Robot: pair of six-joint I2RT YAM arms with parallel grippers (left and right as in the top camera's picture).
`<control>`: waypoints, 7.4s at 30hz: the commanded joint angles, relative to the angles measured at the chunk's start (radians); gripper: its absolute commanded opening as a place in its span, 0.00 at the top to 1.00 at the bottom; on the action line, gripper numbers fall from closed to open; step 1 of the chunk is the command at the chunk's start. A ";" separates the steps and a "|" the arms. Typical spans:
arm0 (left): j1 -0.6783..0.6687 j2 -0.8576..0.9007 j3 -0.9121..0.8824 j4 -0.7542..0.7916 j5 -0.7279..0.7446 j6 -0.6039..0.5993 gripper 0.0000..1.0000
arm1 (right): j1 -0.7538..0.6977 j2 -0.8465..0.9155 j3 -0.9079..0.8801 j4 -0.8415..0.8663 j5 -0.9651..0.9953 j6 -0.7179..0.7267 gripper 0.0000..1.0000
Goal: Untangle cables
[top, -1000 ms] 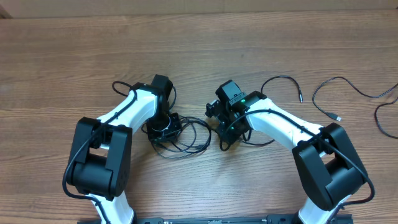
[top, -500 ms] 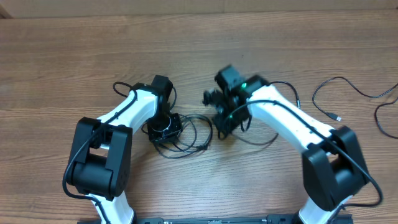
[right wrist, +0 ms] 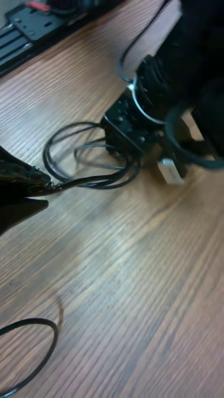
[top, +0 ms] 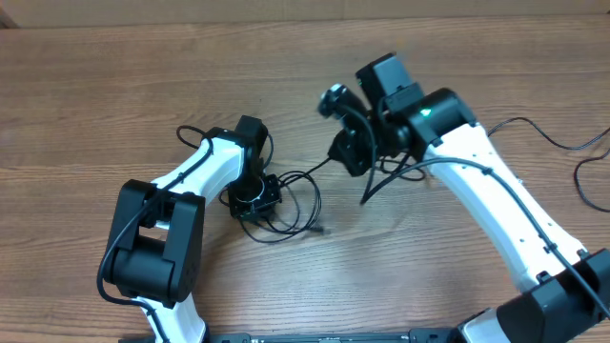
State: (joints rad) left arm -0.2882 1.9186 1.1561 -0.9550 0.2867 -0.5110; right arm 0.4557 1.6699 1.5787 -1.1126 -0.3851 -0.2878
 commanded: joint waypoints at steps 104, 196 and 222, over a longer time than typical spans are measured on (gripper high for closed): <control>-0.066 -0.009 -0.002 0.290 -0.141 -0.336 0.52 | -0.077 0.092 -0.624 0.496 0.104 0.021 0.40; -0.066 -0.009 -0.009 0.319 -0.164 -0.368 0.74 | 0.007 -0.149 -0.163 0.096 0.159 0.051 0.96; -0.066 -0.009 -0.009 0.316 -0.164 -0.368 0.88 | -0.045 -0.442 -0.150 0.454 0.048 0.057 0.96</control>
State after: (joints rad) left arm -0.3519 1.9030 1.1618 -0.6365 0.1402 -0.8837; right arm 0.4355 1.2610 1.4010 -0.6754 -0.3431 -0.2363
